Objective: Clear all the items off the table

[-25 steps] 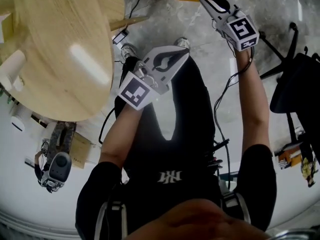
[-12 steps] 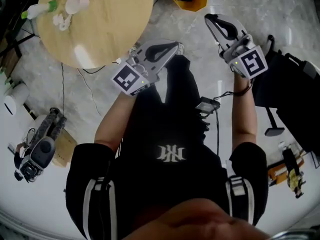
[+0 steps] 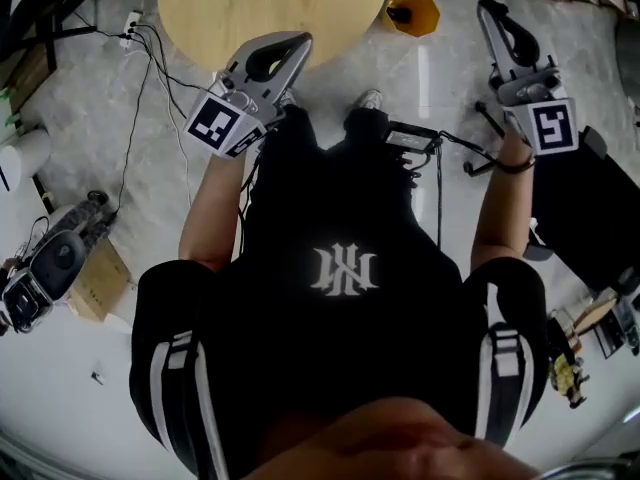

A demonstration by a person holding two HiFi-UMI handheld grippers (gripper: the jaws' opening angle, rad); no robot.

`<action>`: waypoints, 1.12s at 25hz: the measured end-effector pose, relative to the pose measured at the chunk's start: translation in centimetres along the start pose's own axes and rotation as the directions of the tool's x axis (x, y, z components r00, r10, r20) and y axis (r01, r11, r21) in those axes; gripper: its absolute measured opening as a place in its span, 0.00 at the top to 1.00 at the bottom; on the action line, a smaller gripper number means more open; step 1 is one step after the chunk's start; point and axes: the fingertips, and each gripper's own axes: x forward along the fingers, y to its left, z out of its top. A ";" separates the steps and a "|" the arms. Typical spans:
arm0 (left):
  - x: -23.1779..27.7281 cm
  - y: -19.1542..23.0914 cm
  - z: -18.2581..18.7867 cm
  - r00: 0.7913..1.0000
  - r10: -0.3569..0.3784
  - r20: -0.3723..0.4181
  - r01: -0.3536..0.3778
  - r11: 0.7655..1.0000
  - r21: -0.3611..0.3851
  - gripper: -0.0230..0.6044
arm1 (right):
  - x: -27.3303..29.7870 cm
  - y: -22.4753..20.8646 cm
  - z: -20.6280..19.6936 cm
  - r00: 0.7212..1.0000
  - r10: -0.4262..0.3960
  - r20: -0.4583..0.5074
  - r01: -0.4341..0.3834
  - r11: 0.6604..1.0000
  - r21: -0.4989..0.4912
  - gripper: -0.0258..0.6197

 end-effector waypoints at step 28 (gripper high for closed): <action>-16.3 9.8 6.4 0.992 0.062 0.111 -0.066 0.997 0.034 0.94 | 18.9 17.4 9.4 0.974 0.119 0.195 -0.173 0.942 0.288 0.95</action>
